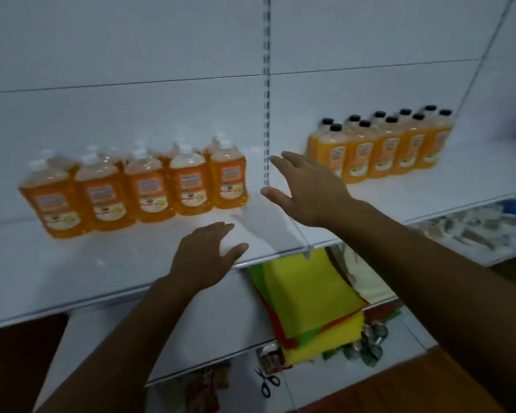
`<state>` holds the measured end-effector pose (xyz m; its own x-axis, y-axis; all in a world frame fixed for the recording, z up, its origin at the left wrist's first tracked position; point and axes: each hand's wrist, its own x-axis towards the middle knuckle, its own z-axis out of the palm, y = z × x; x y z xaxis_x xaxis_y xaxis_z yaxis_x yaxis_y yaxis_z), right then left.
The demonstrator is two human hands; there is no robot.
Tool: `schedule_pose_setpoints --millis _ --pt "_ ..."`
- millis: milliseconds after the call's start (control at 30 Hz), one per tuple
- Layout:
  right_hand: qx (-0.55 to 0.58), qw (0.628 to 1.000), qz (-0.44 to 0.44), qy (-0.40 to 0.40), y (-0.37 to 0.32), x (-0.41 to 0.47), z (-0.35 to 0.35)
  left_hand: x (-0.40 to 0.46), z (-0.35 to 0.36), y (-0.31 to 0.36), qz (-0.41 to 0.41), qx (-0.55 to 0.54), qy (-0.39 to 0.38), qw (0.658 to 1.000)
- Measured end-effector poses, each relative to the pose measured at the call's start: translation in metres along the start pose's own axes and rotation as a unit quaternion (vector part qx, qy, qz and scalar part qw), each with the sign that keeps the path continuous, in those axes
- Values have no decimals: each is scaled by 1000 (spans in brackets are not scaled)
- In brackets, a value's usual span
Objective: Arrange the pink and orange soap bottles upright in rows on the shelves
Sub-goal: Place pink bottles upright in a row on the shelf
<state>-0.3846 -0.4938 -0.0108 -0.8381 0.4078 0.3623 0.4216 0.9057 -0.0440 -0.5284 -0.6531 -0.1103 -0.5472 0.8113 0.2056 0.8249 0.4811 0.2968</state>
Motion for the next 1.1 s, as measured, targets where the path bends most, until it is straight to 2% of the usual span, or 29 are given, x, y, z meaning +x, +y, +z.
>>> schedule_pose_setpoints --millis 200,333,467,867,1000,1100 --pt "4 994 106 6 111 -77 -27 32 46 125 128 -54 16 990" --pt "-11 987 161 1 177 -112 -36 65 75 208 174 -46 -45 983" --pt "-28 976 214 5 253 -133 -47 109 108 289 234 -50 -47 970" --pt "-70 931 358 8 499 -162 -84 255 209 543 343 -119 -99 927" --pt "-67 926 373 7 573 -172 -83 283 235 610 368 -143 -120 911" --pt "-58 926 374 7 633 -175 -78 308 258 655 356 -139 -129 915"
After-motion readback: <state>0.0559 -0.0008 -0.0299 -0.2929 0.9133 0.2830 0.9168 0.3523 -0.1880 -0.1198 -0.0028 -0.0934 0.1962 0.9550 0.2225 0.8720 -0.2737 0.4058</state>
